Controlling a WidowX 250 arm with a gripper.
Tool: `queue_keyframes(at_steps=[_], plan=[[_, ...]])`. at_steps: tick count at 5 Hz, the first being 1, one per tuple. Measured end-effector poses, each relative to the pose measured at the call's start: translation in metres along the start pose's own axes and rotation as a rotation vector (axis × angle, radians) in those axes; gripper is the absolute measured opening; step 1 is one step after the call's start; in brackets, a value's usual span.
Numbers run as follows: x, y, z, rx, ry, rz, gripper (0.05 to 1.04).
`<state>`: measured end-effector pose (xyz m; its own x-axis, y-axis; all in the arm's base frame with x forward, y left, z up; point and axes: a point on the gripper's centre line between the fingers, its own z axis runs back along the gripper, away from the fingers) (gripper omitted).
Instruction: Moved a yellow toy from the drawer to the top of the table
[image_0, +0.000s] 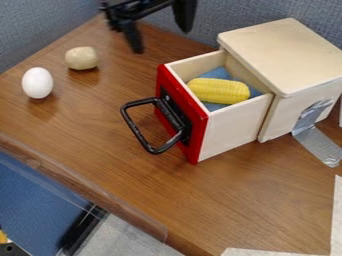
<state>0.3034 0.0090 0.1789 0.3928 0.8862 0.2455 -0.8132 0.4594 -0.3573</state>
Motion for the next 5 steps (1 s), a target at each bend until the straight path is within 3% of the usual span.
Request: queue_keyframes(at_steps=[1,2,4,5], plan=[[0.007,-0.020,-0.012,0.017,-0.035,0.220,0.999],[0.012,-0.023,-0.036,0.066,-0.062,0.399,0.999],[0.002,-0.019,-0.070,0.112,-0.024,0.507,0.999],[-0.010,-0.024,-0.075,0.116,-0.012,0.499,0.999]])
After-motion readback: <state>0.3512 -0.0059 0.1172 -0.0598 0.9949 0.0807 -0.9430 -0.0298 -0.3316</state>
